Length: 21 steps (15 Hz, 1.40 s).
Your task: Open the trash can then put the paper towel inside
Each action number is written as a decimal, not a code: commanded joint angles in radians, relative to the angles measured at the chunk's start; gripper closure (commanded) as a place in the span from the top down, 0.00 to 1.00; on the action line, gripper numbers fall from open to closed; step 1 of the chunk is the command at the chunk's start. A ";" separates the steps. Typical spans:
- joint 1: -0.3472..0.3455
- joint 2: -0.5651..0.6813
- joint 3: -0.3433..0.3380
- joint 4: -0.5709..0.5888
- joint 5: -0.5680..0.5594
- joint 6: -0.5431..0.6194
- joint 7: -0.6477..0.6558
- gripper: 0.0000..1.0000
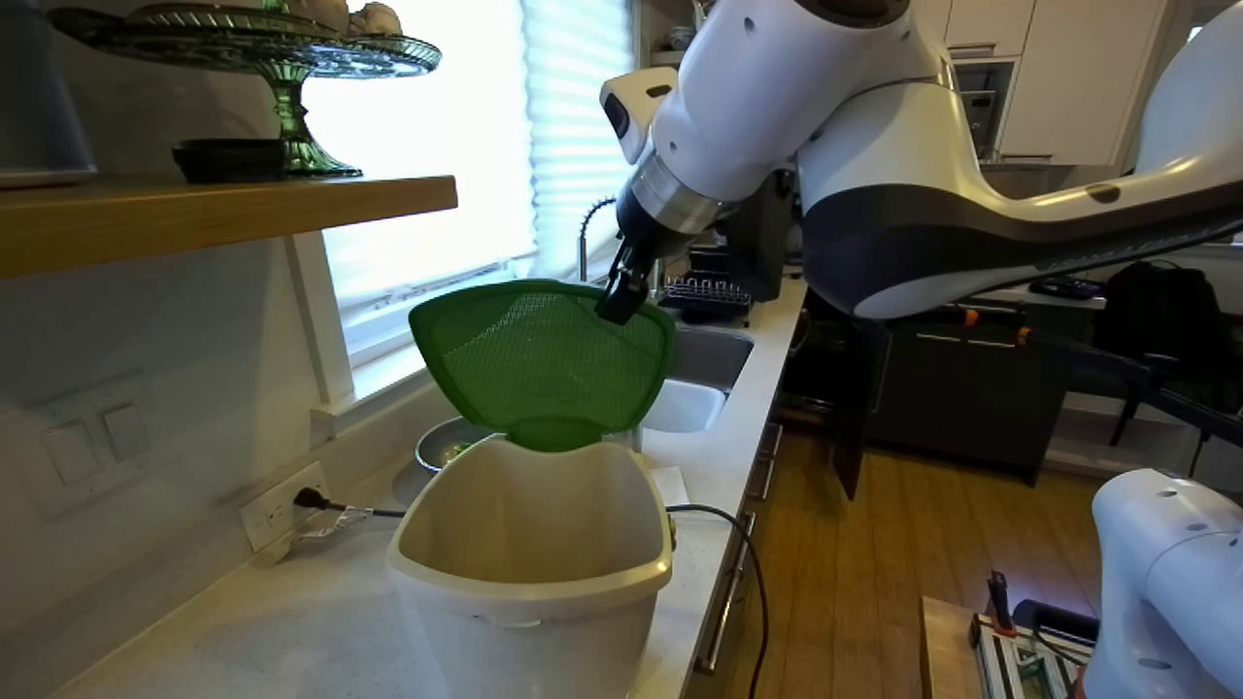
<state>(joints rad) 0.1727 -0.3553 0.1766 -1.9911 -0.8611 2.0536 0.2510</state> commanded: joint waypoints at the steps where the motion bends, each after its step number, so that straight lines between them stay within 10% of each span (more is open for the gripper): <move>1: 0.006 -0.035 0.016 -0.043 0.074 0.026 -0.010 1.00; 21: 0.036 -0.261 0.013 -0.211 0.463 -0.056 -0.143 1.00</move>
<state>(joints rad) 0.2015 -0.5089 0.2392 -2.1031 -0.4923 1.9879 0.1763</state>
